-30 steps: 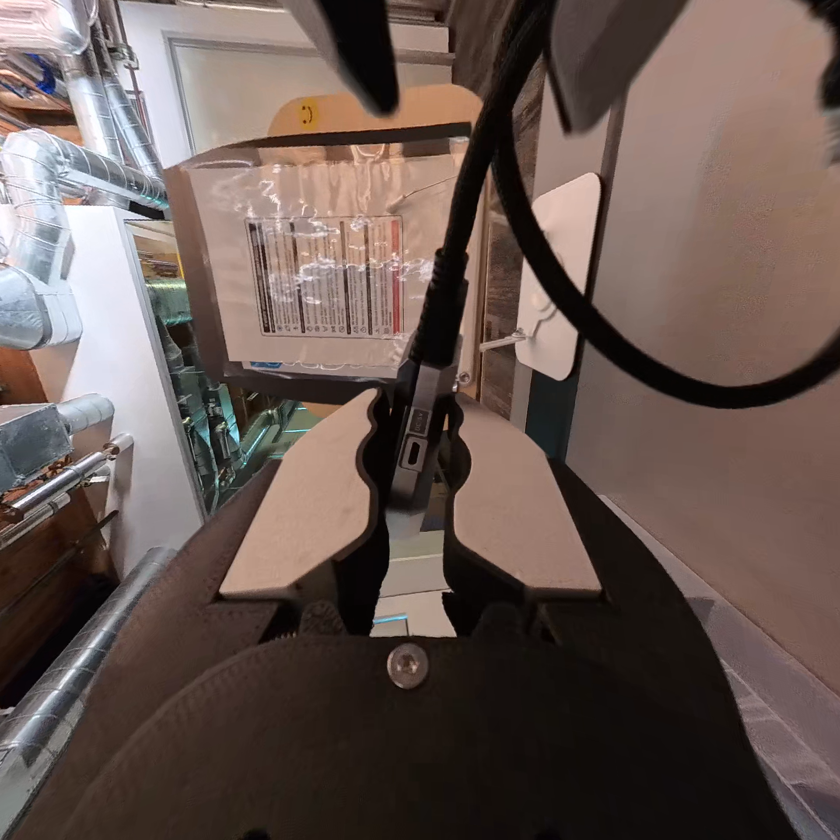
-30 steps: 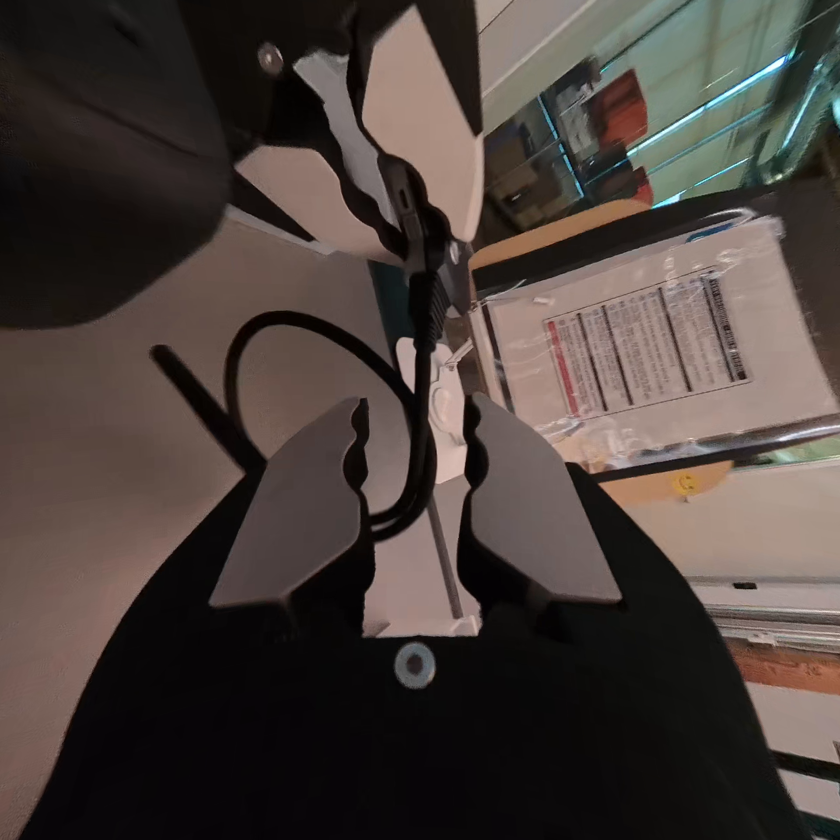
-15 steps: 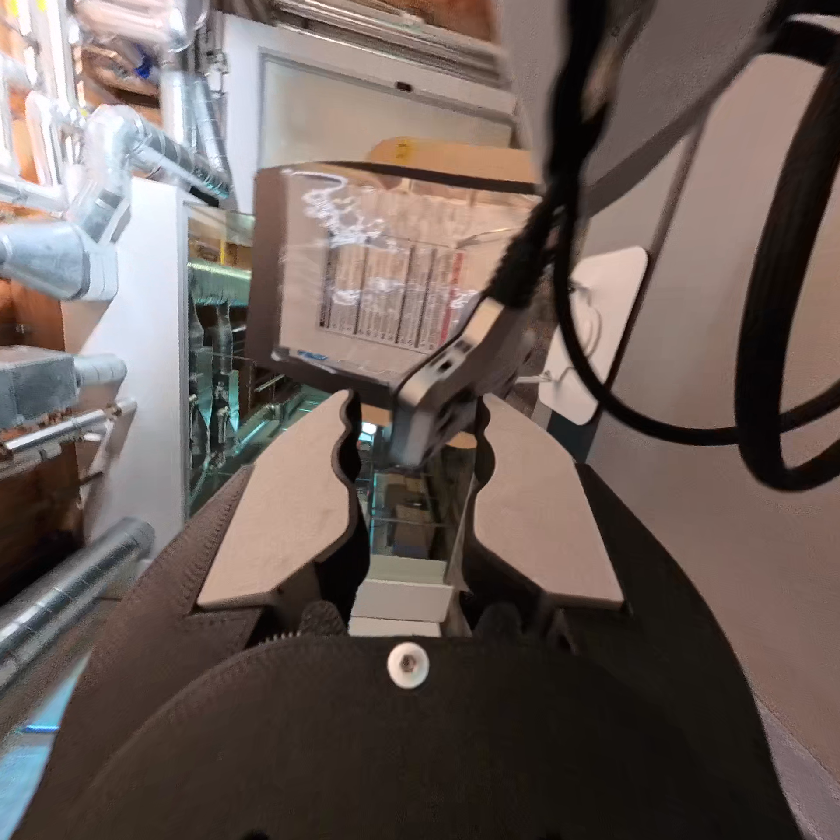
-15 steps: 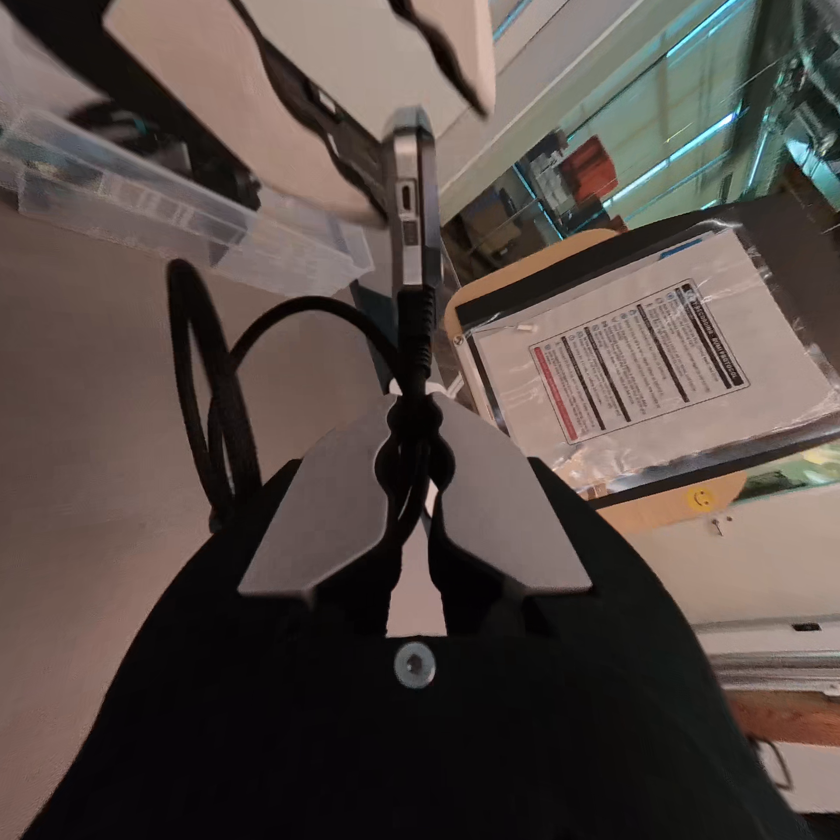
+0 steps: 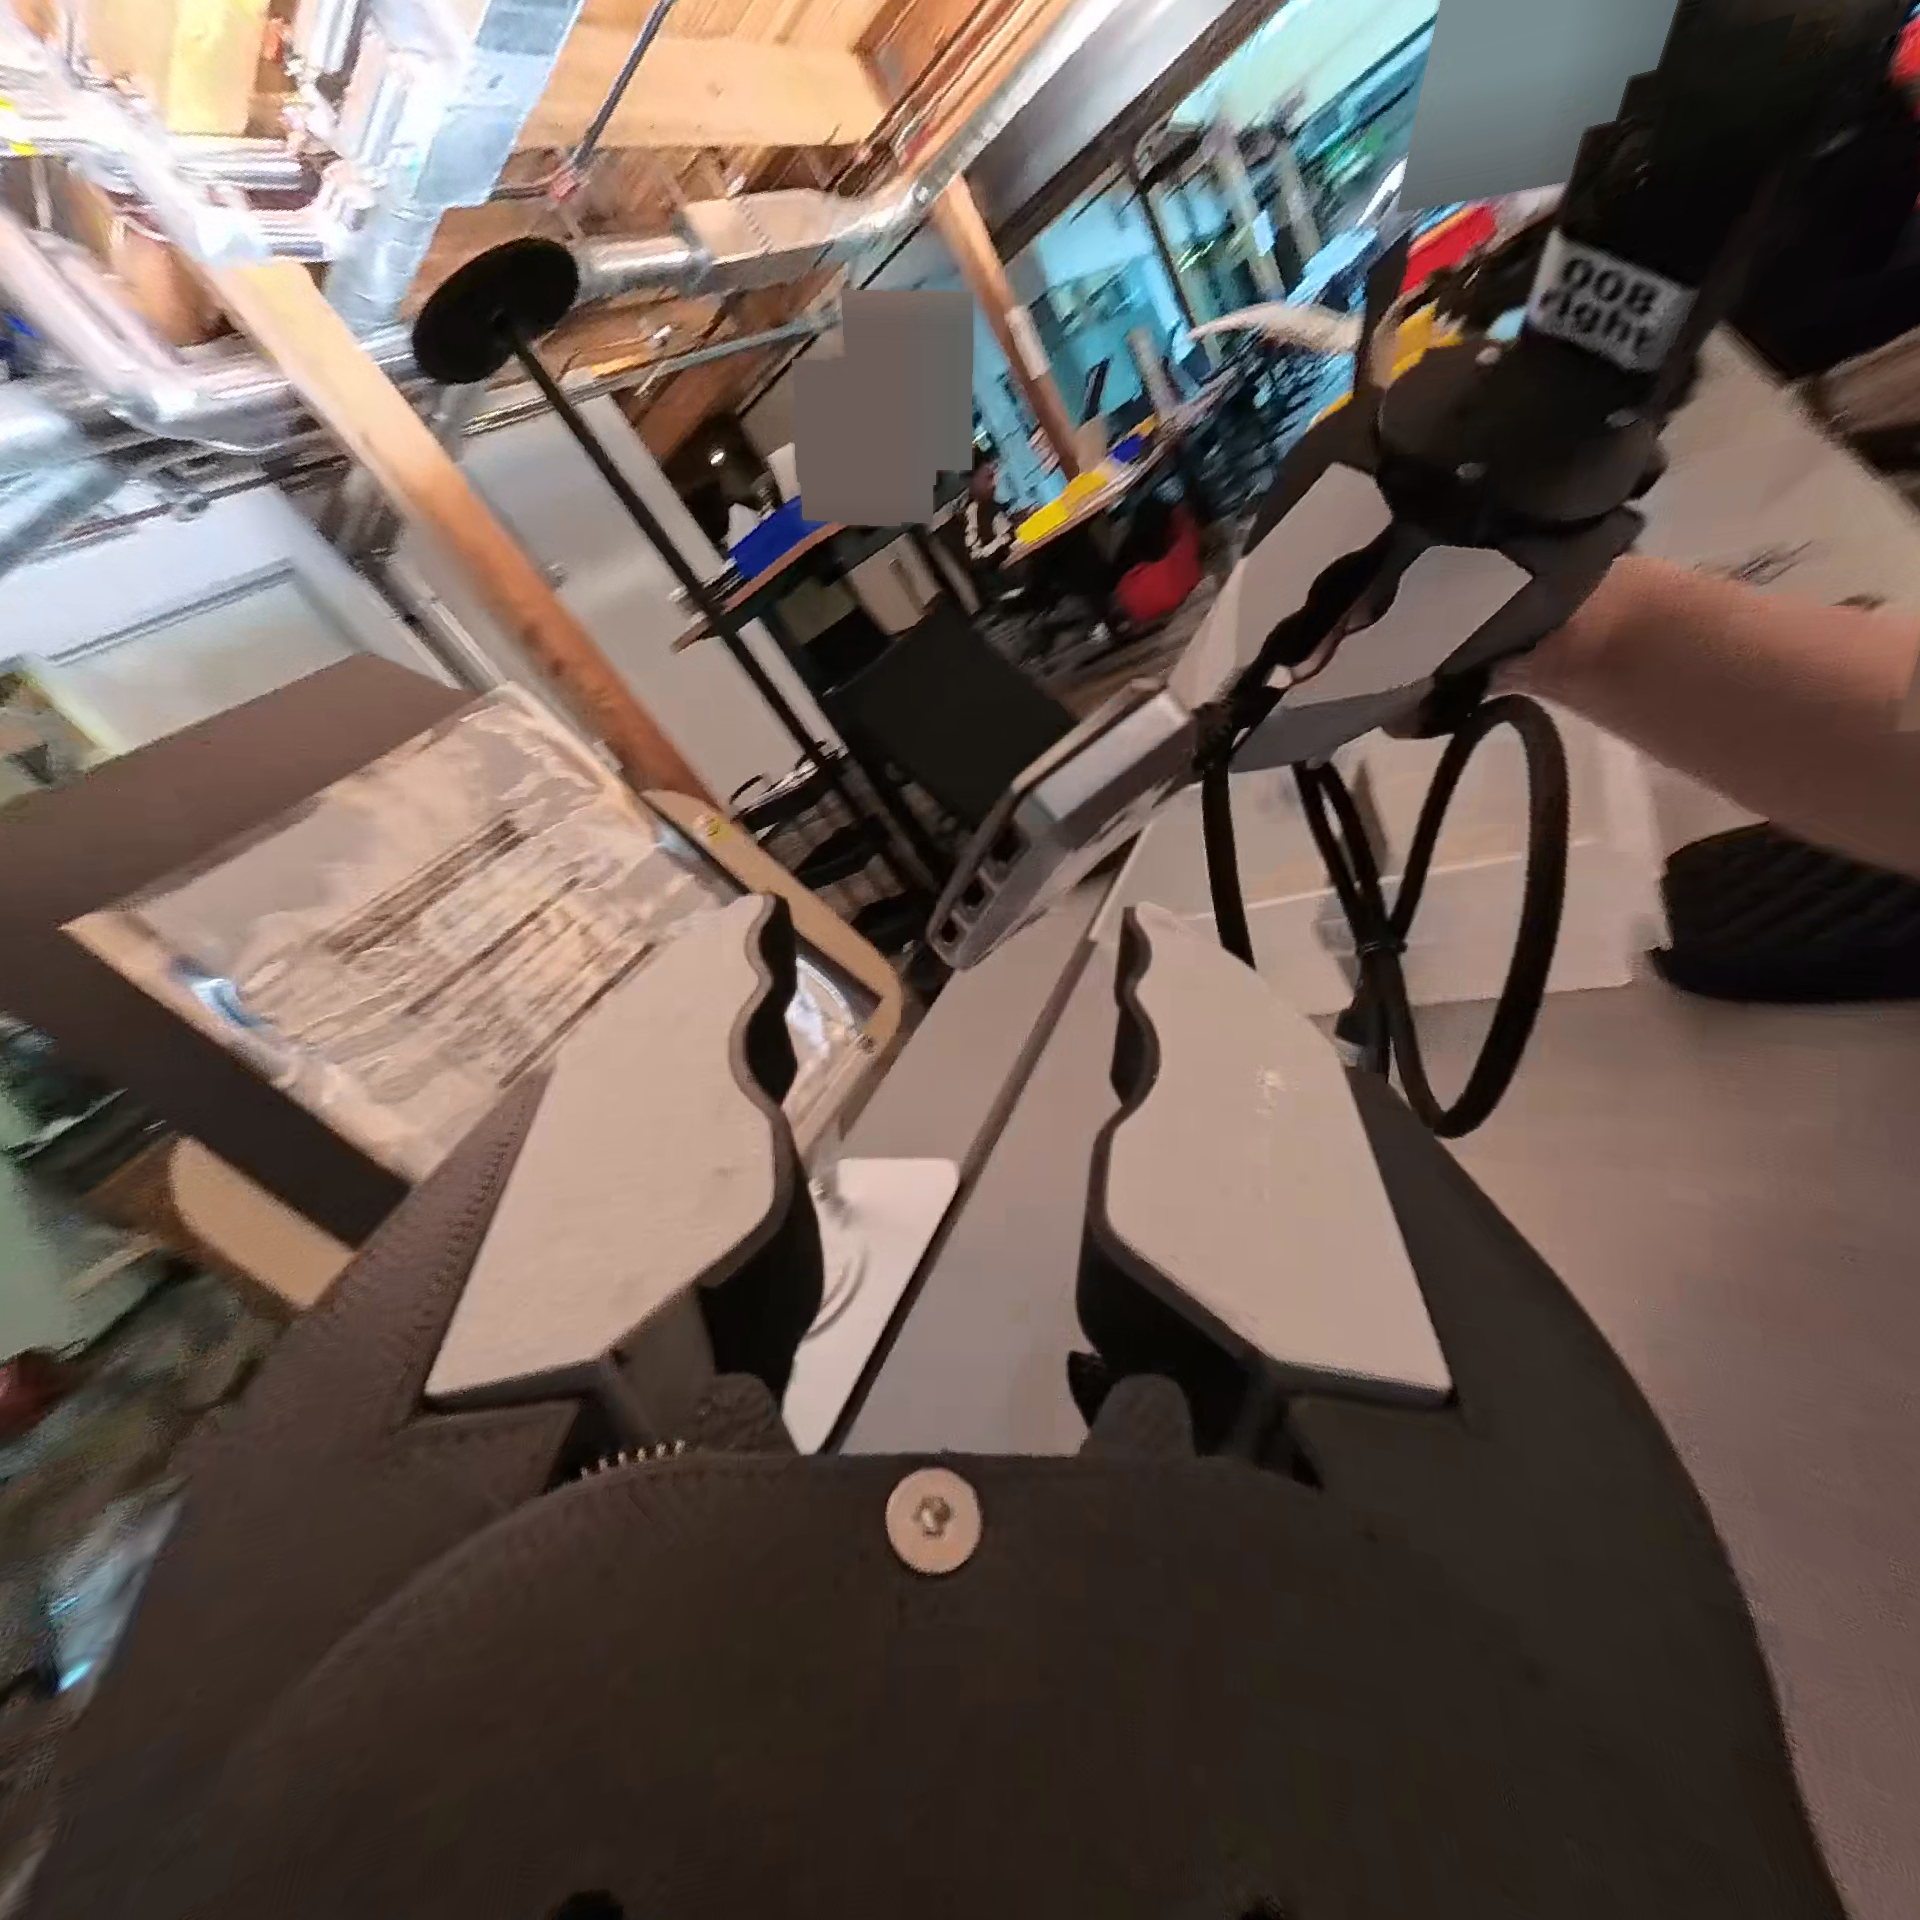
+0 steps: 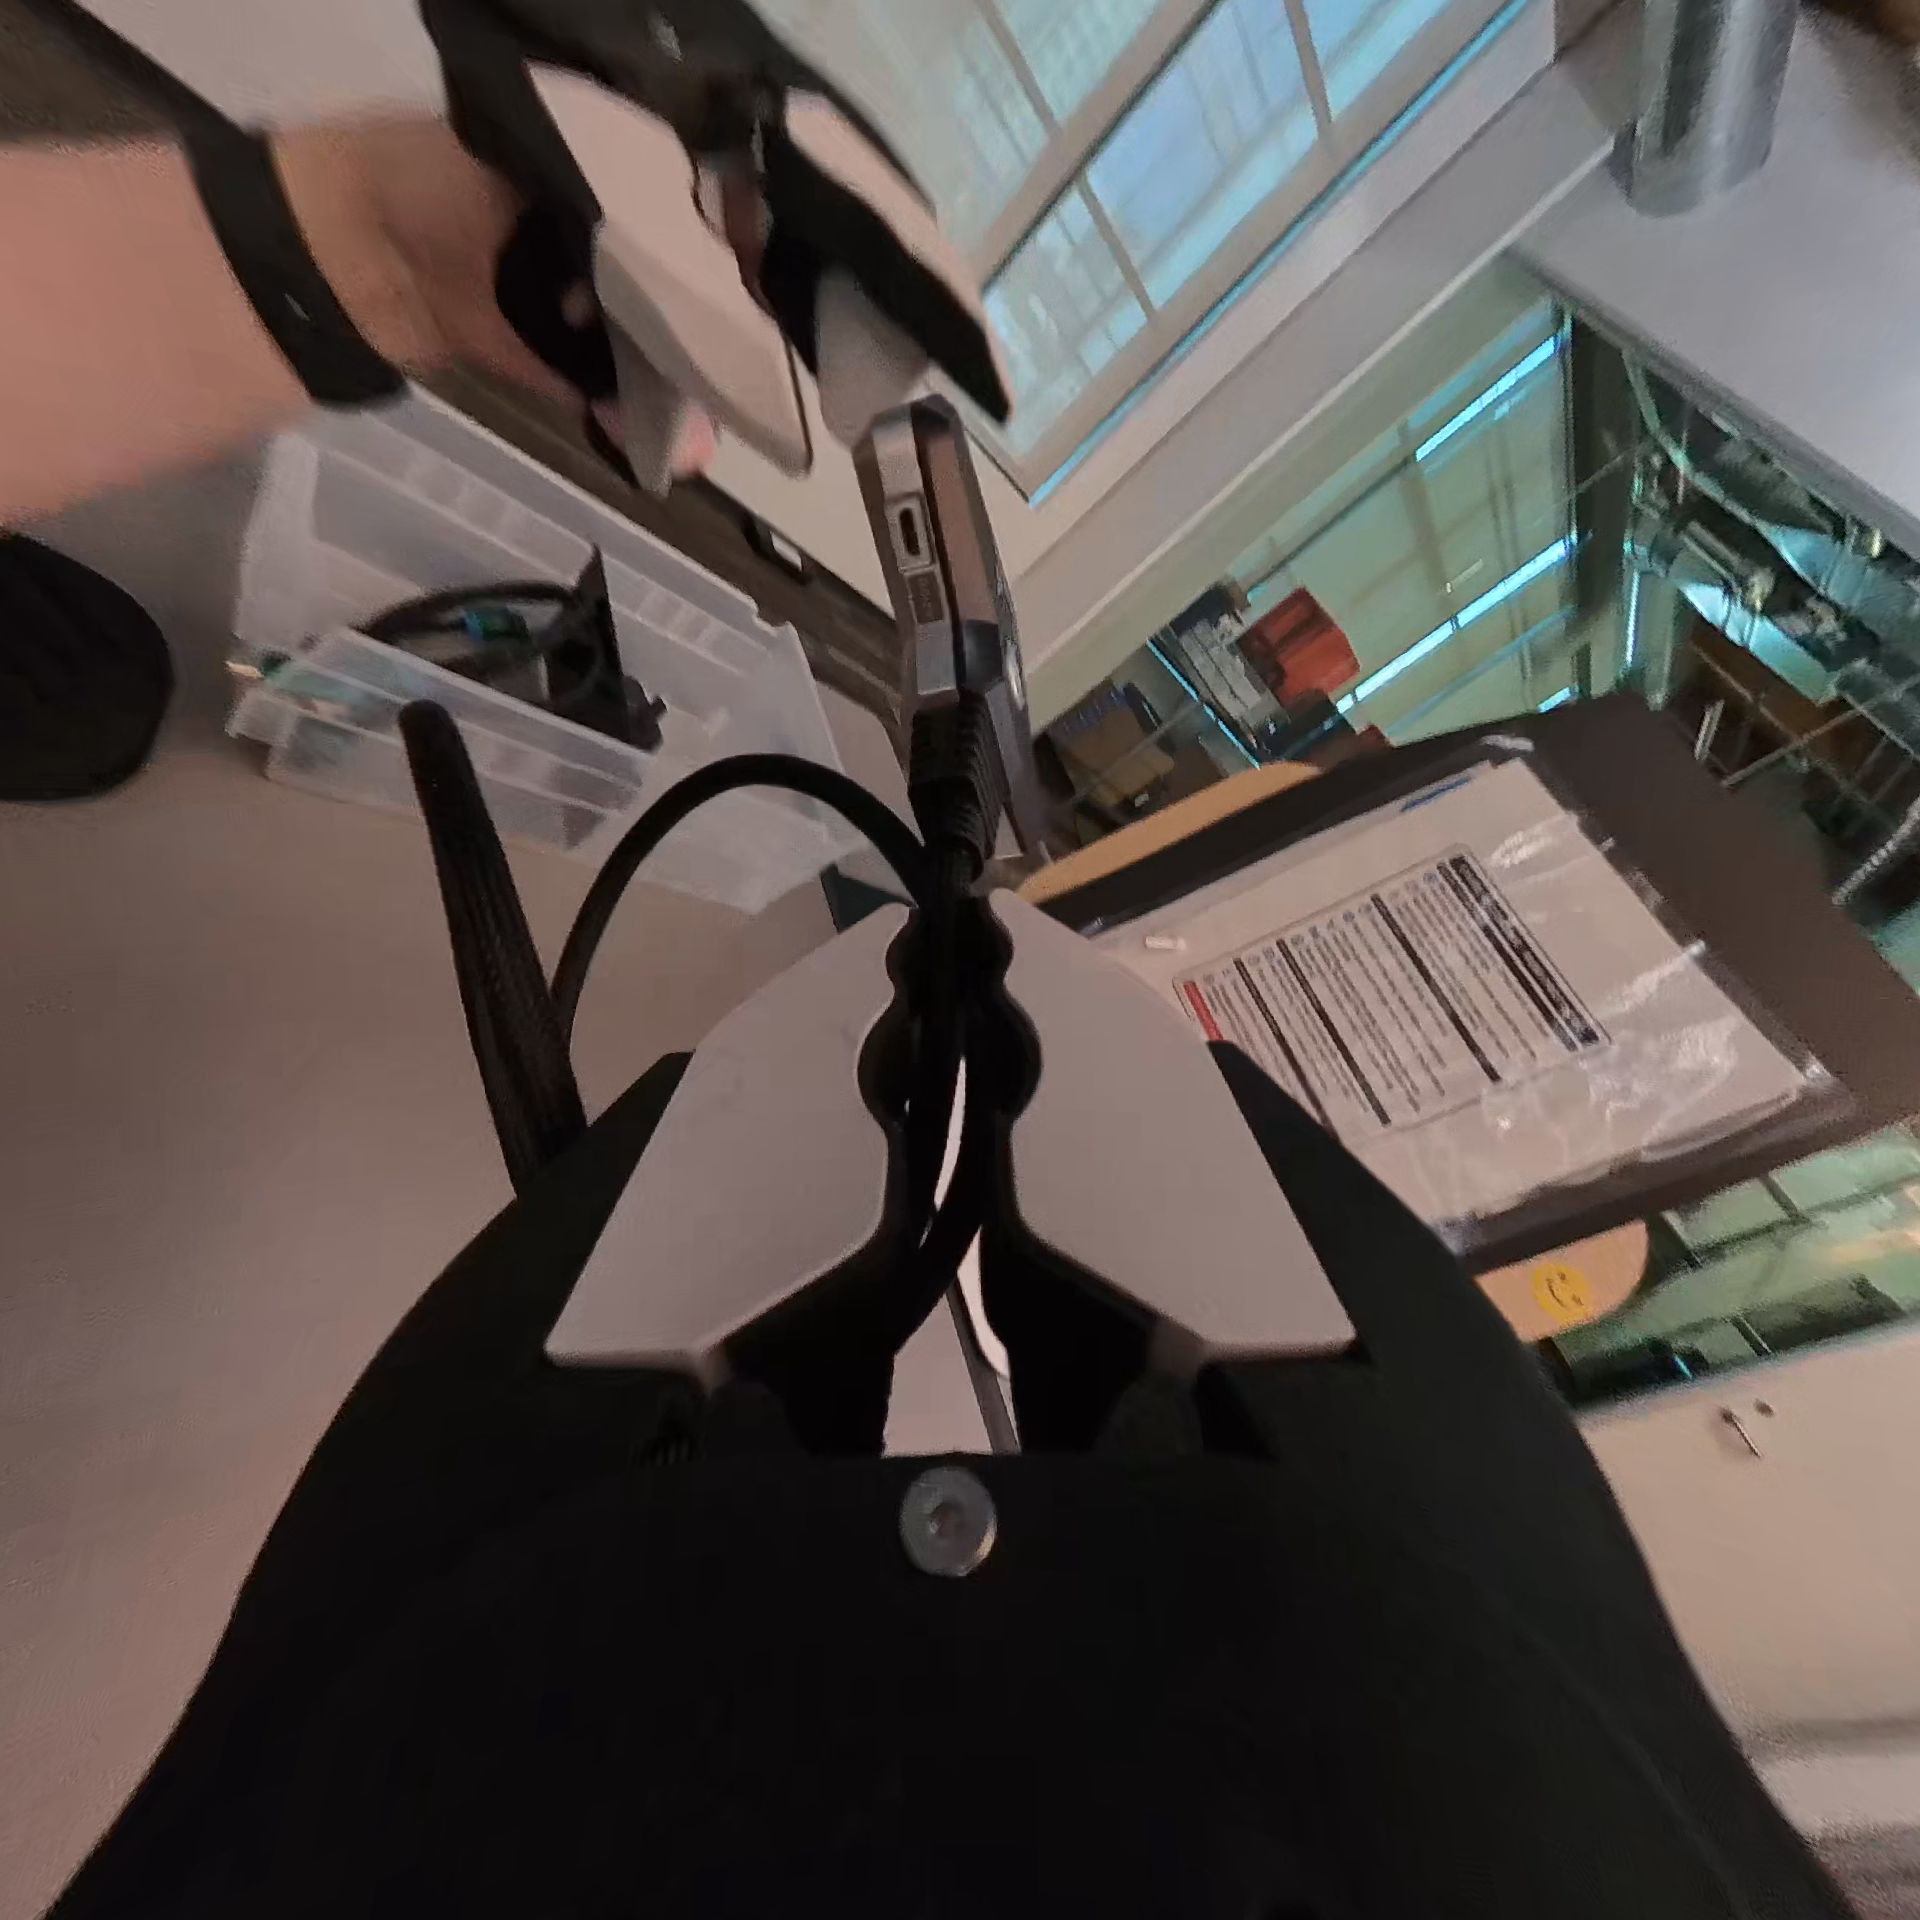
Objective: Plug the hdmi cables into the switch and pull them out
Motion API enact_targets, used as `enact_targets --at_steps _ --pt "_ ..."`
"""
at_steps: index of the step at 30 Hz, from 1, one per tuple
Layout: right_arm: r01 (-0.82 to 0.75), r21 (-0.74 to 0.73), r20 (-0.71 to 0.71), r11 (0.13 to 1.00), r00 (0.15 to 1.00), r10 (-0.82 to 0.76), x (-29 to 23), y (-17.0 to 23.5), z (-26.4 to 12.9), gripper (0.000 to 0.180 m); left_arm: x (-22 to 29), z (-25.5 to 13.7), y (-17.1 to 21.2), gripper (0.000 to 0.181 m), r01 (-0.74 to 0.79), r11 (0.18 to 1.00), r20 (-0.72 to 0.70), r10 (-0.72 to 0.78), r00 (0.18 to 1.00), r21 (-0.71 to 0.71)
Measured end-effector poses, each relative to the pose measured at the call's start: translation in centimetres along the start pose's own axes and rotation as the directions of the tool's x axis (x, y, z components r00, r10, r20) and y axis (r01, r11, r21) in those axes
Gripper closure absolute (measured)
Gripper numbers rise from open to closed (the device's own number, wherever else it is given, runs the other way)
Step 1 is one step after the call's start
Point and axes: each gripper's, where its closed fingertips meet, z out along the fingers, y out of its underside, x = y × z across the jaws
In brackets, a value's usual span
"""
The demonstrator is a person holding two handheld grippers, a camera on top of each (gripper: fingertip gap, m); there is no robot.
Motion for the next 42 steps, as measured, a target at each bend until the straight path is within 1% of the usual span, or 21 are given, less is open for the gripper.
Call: enact_targets --at_steps 3,5,8,10,12,14,15,16,18,19,21,23,25,27,28,30,31,33,37,39,42 --pt "-0.043 0.113 0.056 0.993 0.998 0.037 -0.6 -2.1 -0.7 0.169 1.0 0.4 -0.4 0.117 0.068 0.994 -0.095 -0.06 0.994 0.085" --pt "-0.096 0.215 0.127 0.972 0.989 0.07 -1.2 -3.5 -1.4 0.169 1.7 0.7 -1.0 0.115 0.124 0.982 -0.157 -0.101 0.982 0.143" --pt "-0.216 0.371 0.244 0.903 0.961 0.13 -1.6 -5.3 -2.6 0.172 3.5 1.1 -2.2 0.111 0.206 0.96 -0.285 -0.147 0.947 0.191" --pt "-0.288 0.447 0.309 0.847 0.938 0.155 -1.7 -6.0 -3.3 0.171 4.7 1.7 -2.9 0.112 0.23 0.951 -0.332 -0.152 0.931 0.209" --pt "-0.328 0.506 0.364 0.798 0.92 0.148 -2.1 -6.3 -3.7 0.171 5.7 2.5 -3.8 0.117 0.229 0.946 -0.345 -0.141 0.928 0.231" --pt "-0.372 0.527 0.407 0.764 0.9 0.157 -2.4 -6.0 -3.6 0.171 6.7 3.1 -4.7 0.123 0.217 0.939 -0.346 -0.117 0.931 0.267" --pt "-0.399 0.523 0.428 0.754 0.887 0.172 -2.5 -5.7 -3.3 0.171 7.2 3.3 -5.1 0.13 0.205 0.935 -0.343 -0.1 0.934 0.288" --pt "-0.43 0.513 0.455 0.743 0.87 0.189 -2.6 -5.2 -2.9 0.171 7.6 3.4 -5.4 0.146 0.175 0.935 -0.335 -0.066 0.94 0.308" --pt "-0.503 0.473 0.494 0.723 0.831 0.255 -2.4 -3.8 -2.0 0.17 8.2 3.7 -5.6 0.16 0.107 0.935 -0.3 0.0 0.954 0.339" --pt "-0.527 0.438 0.506 0.728 0.814 0.284 -2.5 -2.8 -1.4 0.171 8.1 4.1 -5.4 0.16 0.078 0.946 -0.271 0.011 0.963 0.316" --pt "-0.546 0.371 0.51 0.752 0.796 0.326 -2.7 -0.6 -0.2 0.17 7.9 5.1 -4.0 0.16 0.026 0.977 -0.24 0.026 0.97 0.213" --pt "-0.54 0.33 0.461 0.774 0.808 0.368 -2.4 1.1 0.9 0.17 7.4 5.8 -2.6 0.16 -0.017 0.989 -0.208 0.048 0.977 0.148" --pt "-0.531 0.252 0.389 0.809 0.821 0.417 -1.9 2.5 2.1 0.168 6.6 6.2 -1.4 0.16 -0.029 0.994 -0.177 0.048 0.983 0.109" --pt "-0.514 0.155 0.313 0.843 0.835 0.452 -1.6 3.9 3.0 0.151 5.7 6.4 -0.2 0.16 -0.035 0.998 -0.149 0.043 0.988 0.06" --pt "-0.497 0.099 0.239 0.862 0.853 0.464 -1.0 5.0 3.4 0.15 5.1 6.3 0.6 0.16 -0.054 0.998 -0.132 0.056 0.99 0.024" --pt "-0.437 -0.014 0.089 0.899 0.895 0.436 0.4 7.5 3.5 0.147 3.9 6.3 2.7 0.16 -0.13 0.988 -0.082 0.123 0.989 -0.087" --pt "-0.414 -0.055 0.053 0.908 0.907 0.417 0.8 8.4 3.2 0.146 3.3 6.4 4.0 0.16 -0.174 0.974 -0.055 0.167 0.984 -0.147" --pt "-0.391 -0.11 0.033 0.914 0.917 0.397 1.1 9.6 2.7 0.145 2.8 6.8 6.4 0.16 -0.234 0.943 -0.035 0.232 0.972 -0.237" --pt "-0.443 -0.165 -0.051 0.881 0.896 0.441 2.7 11.4 1.7 0.145 3.8 8.4 10.6 0.16 -0.316 0.882 -0.09 0.304 0.948 -0.351" --pt "-0.476 -0.176 -0.1 0.862 0.879 0.465 3.8 12.0 0.9 0.146 4.4 9.0 12.9 0.16 -0.381 0.814 -0.131 0.362 0.923 -0.437" --pt "-0.481 -0.146 -0.152 0.865 0.874 0.461 5.2 11.9 -0.3 0.148 5.5 9.8 16.5 0.159 -0.478 0.694 -0.211 0.438 0.874 -0.539"
